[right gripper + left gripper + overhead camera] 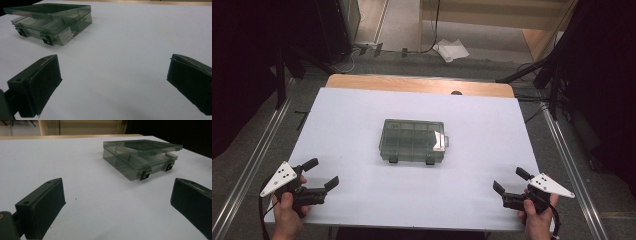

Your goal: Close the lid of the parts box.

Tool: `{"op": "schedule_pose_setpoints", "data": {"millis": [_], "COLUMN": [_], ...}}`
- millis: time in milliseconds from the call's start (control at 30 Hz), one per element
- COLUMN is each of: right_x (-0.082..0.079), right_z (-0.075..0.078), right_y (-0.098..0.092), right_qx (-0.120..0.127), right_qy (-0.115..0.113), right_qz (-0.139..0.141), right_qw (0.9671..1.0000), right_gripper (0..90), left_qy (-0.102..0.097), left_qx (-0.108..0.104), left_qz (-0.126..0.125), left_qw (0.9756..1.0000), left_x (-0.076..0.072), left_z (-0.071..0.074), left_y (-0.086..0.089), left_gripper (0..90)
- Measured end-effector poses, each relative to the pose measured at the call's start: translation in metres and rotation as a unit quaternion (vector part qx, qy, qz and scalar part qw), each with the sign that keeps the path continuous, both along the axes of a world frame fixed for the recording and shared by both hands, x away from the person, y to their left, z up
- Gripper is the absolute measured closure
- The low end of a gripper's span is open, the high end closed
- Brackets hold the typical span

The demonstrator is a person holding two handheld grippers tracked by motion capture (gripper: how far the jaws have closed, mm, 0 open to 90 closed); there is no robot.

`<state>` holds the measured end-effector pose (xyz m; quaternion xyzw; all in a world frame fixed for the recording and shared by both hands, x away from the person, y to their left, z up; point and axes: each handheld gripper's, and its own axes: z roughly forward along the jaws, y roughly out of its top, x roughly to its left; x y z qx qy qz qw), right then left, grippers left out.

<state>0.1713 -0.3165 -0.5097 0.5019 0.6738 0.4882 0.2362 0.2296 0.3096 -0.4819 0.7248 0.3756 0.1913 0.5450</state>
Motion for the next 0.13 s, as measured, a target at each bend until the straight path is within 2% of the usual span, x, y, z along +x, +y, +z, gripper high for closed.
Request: {"op": "schedule_pose_setpoints", "data": {"millis": [133], "right_x": [0.0004], "right_z": [0.0003], "right_y": [0.0011], "right_qx": [-0.004], "right_qy": [0.001], "right_qz": [0.000], "right_qw": [1.0000], "right_gripper": [0.0], "left_qy": [0.002], "left_qx": [0.000], "left_qz": [-0.003], "left_qw": [1.0000], "left_x": [0.0007], "left_z": [-0.0003], "left_y": [-0.0021], "left_gripper": [0.0]}}
